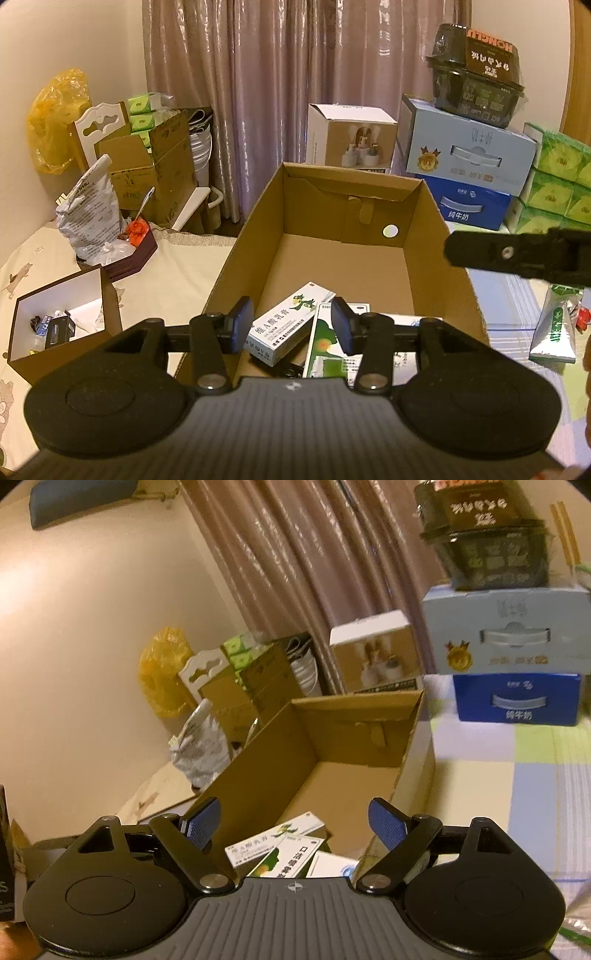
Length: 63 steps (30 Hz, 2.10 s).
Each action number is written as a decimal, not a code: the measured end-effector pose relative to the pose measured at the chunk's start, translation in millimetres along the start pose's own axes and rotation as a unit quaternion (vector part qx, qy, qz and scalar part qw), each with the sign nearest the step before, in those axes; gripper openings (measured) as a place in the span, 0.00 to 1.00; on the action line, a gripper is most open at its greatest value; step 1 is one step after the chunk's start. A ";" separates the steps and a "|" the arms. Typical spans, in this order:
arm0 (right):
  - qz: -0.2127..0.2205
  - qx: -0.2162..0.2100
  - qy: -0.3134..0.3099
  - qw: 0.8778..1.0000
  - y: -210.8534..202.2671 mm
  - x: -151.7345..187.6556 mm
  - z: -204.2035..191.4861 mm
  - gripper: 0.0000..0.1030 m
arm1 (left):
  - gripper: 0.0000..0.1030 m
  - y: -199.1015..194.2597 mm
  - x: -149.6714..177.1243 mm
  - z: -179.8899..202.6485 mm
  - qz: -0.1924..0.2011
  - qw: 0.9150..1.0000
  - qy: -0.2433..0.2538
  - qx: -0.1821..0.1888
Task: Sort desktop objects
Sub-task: 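Lower the spray box into the box with the left tool while the right releases the light, then return both tools to the table toward the silver foil bag and red candy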
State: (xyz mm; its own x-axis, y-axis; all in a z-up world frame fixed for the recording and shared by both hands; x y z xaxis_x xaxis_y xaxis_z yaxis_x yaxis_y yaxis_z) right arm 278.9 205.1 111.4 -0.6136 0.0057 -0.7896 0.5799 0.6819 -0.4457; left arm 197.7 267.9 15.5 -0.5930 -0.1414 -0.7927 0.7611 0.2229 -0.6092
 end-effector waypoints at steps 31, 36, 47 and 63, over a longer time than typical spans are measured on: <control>0.025 0.240 0.044 0.969 -182.7 47.8 155.4 0.98 | 0.98 -42.3 -22.3 160.4 0.097 0.982 0.078 0.139; 0.025 0.279 0.050 0.959 -207.9 56.1 177.8 0.98 | 0.99 -39.9 -13.5 205.5 0.092 0.973 0.112 0.177; -0.001 0.305 0.027 0.952 -237.3 63.6 216.0 0.98 | 0.99 -27.2 12.1 290.6 0.057 0.949 0.203 0.234; -0.025 0.299 0.015 0.954 -212.3 62.7 273.9 0.98 | 0.99 37.4 34.7 335.1 -0.014 0.929 0.266 0.257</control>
State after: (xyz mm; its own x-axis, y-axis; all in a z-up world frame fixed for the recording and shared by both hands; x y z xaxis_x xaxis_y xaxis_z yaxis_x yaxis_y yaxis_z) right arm 264.1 -139.7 40.9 -0.6583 0.0101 -0.7527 0.7459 0.1434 -0.6504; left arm 293.7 -51.9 -43.1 -0.5567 0.3862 -0.7355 0.6878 -0.2823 -0.6688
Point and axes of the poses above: each gripper's, at about its wrist camera, not at the fingertips, and y roughly the way its jaws point, z to its right, x to its underside, the point moved 3 cm from there along y, roughly the way its jaws point, and after that the axes turned 2 degrees about -x, right-handed, at the moved point
